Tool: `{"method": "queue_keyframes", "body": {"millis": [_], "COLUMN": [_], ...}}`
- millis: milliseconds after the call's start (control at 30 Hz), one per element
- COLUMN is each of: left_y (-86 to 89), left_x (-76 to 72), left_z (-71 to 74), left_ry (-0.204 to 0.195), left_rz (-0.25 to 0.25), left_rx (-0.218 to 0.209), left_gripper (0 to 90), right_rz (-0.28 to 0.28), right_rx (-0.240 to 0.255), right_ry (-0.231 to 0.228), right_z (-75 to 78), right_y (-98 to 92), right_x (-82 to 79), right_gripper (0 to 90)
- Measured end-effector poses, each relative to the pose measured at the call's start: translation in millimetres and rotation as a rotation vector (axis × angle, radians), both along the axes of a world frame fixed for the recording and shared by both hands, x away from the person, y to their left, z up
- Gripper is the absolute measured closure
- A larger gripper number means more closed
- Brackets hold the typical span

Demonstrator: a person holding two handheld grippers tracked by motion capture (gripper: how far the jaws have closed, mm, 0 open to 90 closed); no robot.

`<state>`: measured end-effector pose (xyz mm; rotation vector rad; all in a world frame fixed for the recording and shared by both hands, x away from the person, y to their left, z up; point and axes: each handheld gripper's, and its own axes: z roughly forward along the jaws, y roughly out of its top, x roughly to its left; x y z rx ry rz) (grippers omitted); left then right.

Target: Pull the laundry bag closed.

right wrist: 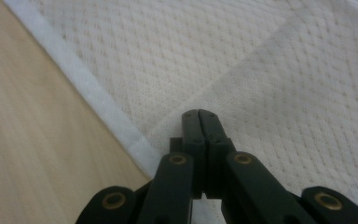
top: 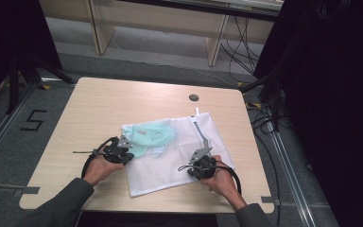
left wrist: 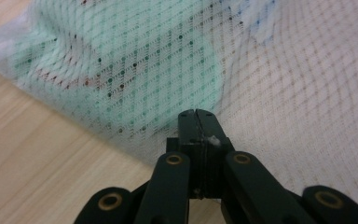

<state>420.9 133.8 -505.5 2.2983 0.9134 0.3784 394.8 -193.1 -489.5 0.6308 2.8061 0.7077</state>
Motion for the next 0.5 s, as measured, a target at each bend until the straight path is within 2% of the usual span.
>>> {"method": "queue_keyframes", "body": {"millis": [100,133,233,300,400,500], "left_y": [4.2,5.8,9.9,13.4,18.4,25.0], "left_x": [1.0,1.8,3.1,4.0,4.5,2.4], "left_z": [-0.7,-0.3,-0.6,-0.6,-0.1,0.3], "left_ry": [-0.022,-0.035,-0.023,-0.023,-0.051,-0.055], "left_rz": [0.012,0.004,0.01,0.015,0.013,0.016], "left_rx": [0.012,0.029,0.02,0.022,0.076,0.087], "left_gripper": [89.4,89.5,89.5,89.5,89.4,89.4], "right_rz": [0.019,0.056,0.068,0.079,0.113,0.136], "right_rx": [0.005,0.007,-0.001,0.004,0.016,0.028], "right_ry": [0.013,0.007,0.001,0.015,0.015,0.025], "right_z": [-0.3,-0.3,0.1,0.2,-0.5,-1.5], "right_y": [9.5,13.5,17.4,21.8,30.2,37.7], "right_x": [-4.7,-5.4,-8.3,-11.6,-15.2,-19.3], "right_gripper": [90.0,90.0,90.0,90.0,90.0,90.0]}}
